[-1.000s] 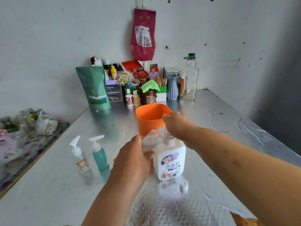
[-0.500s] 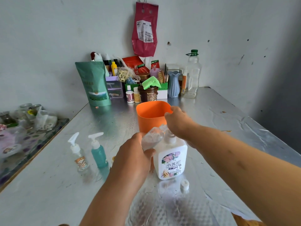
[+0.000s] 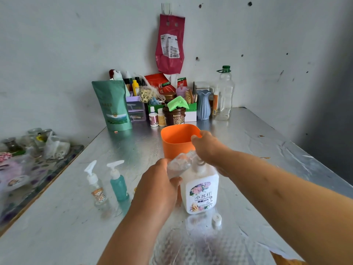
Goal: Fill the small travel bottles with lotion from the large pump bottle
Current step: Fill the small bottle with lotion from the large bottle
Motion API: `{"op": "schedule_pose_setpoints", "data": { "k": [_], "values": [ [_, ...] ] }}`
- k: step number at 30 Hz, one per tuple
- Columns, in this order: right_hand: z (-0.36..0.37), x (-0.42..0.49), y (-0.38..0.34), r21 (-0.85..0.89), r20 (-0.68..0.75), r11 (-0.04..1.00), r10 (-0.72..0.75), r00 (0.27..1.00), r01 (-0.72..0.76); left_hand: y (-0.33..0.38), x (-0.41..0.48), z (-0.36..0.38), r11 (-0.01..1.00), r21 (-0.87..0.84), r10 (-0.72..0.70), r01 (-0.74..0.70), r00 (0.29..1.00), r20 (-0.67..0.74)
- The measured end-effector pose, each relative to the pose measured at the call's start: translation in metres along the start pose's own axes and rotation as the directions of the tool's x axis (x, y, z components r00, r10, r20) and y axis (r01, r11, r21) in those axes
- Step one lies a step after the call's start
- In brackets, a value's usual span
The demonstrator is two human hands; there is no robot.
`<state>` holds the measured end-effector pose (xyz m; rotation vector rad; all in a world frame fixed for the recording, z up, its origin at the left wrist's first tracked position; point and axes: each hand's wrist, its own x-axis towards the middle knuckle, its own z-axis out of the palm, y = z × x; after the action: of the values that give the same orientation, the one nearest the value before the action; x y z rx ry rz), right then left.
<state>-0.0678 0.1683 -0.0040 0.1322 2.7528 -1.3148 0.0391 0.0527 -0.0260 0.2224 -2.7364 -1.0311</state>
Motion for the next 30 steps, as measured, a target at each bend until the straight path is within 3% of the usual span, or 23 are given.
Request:
{"op": "schedule_pose_setpoints", "data": {
  "k": [14,17,24,30],
  "values": [
    [-0.006,-0.014,-0.002,-0.178,0.022,0.98,-0.082,0.996,0.085,-0.003,0.003,0.004,0.999,-0.033,-0.004,0.004,1.0,-0.008],
    [-0.001,-0.012,0.002,-0.155,0.017,0.987,-0.032,0.999,0.034,-0.004,0.006,0.005,1.0,-0.016,-0.008,0.008,1.0,-0.002],
    [-0.003,-0.01,0.003,-0.164,0.072,0.982,-0.081,0.994,0.091,-0.002,0.003,0.003,1.0,-0.003,-0.006,0.006,1.0,0.011],
    [-0.008,-0.004,-0.001,-0.163,0.031,0.982,-0.089,0.996,0.093,0.0,0.001,-0.002,1.0,0.002,0.01,-0.01,1.0,-0.001]
  ]
}}
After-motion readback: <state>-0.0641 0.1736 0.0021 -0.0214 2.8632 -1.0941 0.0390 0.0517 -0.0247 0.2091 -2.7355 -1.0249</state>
